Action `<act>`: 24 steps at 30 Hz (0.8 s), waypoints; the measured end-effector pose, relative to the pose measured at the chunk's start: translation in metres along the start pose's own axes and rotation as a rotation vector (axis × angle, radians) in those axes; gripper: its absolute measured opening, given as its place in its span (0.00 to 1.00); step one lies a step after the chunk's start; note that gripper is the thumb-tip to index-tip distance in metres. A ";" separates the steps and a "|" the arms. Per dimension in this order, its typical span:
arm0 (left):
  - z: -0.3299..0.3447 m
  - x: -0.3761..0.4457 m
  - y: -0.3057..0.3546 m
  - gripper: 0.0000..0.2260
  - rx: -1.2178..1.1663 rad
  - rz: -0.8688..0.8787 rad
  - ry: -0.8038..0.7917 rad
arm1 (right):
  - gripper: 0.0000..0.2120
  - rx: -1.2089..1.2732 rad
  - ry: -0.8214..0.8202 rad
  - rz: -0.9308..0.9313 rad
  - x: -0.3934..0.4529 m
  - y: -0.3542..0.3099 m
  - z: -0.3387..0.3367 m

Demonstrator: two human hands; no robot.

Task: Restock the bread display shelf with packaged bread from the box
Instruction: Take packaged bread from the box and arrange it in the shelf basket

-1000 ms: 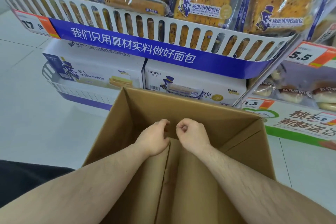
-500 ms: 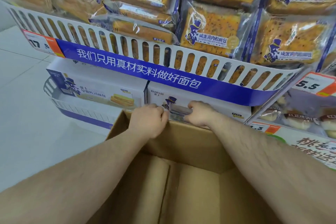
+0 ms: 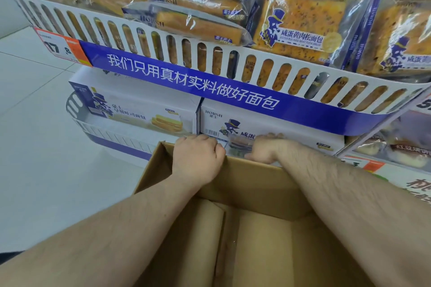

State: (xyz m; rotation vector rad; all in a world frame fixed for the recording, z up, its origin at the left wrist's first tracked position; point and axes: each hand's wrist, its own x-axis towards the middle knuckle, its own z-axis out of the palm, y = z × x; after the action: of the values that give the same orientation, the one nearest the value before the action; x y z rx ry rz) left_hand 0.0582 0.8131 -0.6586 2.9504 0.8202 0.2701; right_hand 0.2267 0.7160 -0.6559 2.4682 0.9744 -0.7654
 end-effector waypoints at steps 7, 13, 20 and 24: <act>-0.039 -0.015 -0.015 0.15 -0.382 0.032 0.042 | 0.32 0.140 0.164 -0.114 -0.112 -0.003 -0.017; -0.115 -0.033 0.009 0.26 -1.442 -0.875 -0.472 | 0.29 0.047 0.418 -0.221 -0.220 -0.006 -0.014; -0.153 -0.045 0.019 0.20 -1.754 -0.536 -0.571 | 0.24 -0.075 0.808 -0.256 -0.259 0.007 0.012; -0.168 -0.044 0.021 0.25 -1.663 -0.377 -0.415 | 0.10 0.557 1.074 -0.193 -0.267 0.015 0.006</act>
State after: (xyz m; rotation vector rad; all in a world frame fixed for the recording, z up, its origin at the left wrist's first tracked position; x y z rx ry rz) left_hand 0.0004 0.7758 -0.4975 1.2092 0.5589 0.1523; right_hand 0.0714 0.5676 -0.4960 3.3565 1.4882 0.4301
